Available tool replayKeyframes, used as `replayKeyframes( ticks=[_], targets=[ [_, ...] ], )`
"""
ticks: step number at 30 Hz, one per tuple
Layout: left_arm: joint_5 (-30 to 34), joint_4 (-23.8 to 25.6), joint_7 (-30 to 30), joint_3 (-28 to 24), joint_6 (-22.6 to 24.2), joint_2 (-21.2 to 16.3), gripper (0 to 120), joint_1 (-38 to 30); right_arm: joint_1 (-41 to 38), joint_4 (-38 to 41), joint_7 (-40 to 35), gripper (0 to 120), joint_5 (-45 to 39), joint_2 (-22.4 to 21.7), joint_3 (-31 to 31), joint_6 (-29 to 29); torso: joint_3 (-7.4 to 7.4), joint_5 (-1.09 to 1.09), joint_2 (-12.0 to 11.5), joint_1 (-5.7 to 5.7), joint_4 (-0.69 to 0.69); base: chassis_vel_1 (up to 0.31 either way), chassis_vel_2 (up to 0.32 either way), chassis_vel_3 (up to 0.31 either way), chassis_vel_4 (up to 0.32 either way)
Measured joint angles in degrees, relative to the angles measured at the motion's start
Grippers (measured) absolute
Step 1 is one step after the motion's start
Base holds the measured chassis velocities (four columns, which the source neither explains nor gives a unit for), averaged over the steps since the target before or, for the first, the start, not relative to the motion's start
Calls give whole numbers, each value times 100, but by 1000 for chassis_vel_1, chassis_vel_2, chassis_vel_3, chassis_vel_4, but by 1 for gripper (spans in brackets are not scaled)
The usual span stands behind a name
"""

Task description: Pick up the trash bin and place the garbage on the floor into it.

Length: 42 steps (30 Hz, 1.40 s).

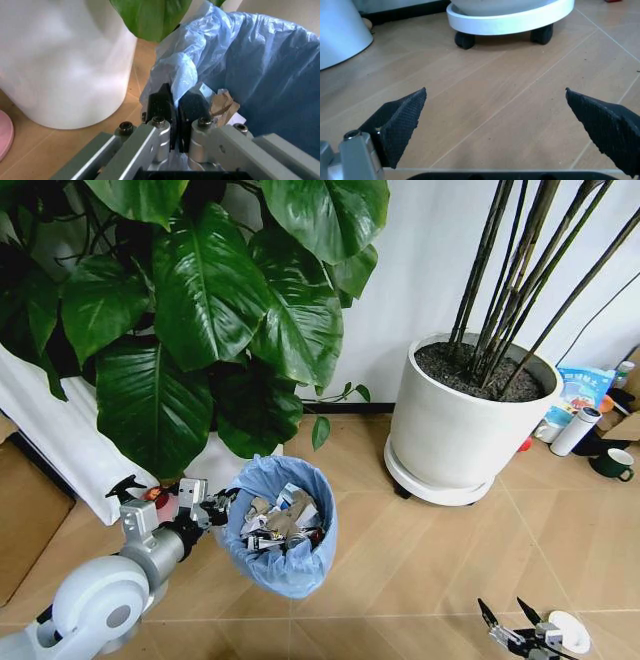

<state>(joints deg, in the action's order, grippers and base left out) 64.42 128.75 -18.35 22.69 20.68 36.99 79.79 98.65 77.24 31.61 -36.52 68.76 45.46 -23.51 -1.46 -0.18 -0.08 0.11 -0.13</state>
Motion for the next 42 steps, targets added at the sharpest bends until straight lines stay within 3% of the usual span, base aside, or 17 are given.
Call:
replayKeyframes(
  ticks=[42],
  targets=[
    [-25, -55, 17, -55, -5, 52, 0, -23, -90, -344, 12, 100, -59, -79, -95, -100, 0, -1, 0, 0, 0, -66, -63, 63, 64]
  ],
)
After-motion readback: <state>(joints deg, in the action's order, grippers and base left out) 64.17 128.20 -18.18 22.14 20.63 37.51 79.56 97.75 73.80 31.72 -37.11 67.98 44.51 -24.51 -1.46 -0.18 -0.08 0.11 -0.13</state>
